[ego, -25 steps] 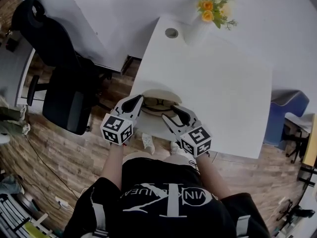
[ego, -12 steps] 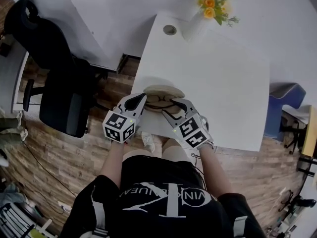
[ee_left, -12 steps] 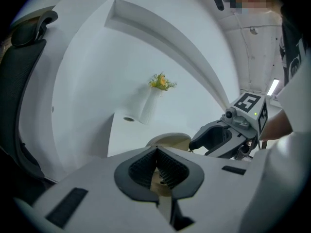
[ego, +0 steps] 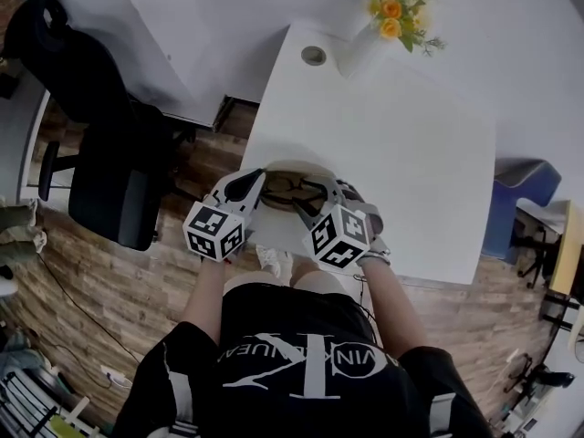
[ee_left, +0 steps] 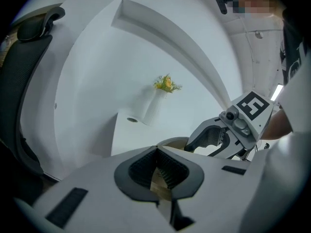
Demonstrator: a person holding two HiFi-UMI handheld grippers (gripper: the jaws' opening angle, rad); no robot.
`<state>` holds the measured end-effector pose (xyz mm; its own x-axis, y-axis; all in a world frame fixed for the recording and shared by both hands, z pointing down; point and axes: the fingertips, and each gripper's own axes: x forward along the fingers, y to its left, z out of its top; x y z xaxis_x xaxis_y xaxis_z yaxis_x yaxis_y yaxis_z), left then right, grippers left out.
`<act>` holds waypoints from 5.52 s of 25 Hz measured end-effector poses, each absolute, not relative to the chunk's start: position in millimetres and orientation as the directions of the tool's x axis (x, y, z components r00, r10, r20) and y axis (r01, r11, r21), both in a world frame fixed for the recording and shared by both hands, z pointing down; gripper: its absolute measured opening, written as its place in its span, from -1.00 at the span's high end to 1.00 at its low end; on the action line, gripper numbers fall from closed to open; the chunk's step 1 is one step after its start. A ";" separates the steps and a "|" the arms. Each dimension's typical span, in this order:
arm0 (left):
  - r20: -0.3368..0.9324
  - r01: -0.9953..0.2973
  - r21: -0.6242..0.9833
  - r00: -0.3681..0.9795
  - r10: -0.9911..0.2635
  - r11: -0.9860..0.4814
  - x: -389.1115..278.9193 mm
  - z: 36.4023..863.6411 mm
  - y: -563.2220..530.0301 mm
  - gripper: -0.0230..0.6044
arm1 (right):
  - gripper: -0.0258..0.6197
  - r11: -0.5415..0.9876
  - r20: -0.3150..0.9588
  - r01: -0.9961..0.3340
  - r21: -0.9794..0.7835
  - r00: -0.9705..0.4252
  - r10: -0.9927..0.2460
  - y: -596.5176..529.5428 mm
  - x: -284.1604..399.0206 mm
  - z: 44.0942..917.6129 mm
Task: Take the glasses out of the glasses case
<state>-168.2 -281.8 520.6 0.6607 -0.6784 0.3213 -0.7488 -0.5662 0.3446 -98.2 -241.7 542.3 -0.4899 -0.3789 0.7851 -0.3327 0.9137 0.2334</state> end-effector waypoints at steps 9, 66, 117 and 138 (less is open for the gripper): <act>0.319 -0.770 0.364 0.632 -0.707 -0.524 -179.4 521.6 -289.2 0.88 | 0.59 0.927 0.839 -0.176 0.330 -0.396 -0.374 -254.5 -104.3 557.5; 0.308 -0.794 0.280 0.607 -0.733 -0.540 -213.3 504.4 -261.1 0.88 | 0.75 0.685 0.551 -0.664 0.301 -0.465 -0.693 -270.3 -60.4 481.7; 0.139 -0.946 0.114 0.316 -0.939 -0.302 -197.8 405.5 -172.7 0.88 | 0.75 0.506 0.238 -0.856 -0.105 -0.516 -0.823 -210.1 90.1 421.6; 0.092 -0.962 0.081 0.268 -0.959 -0.261 -198.4 385.3 -145.1 0.88 | 0.76 0.508 0.190 -0.854 -0.114 -0.520 -0.833 -191.1 101.8 408.6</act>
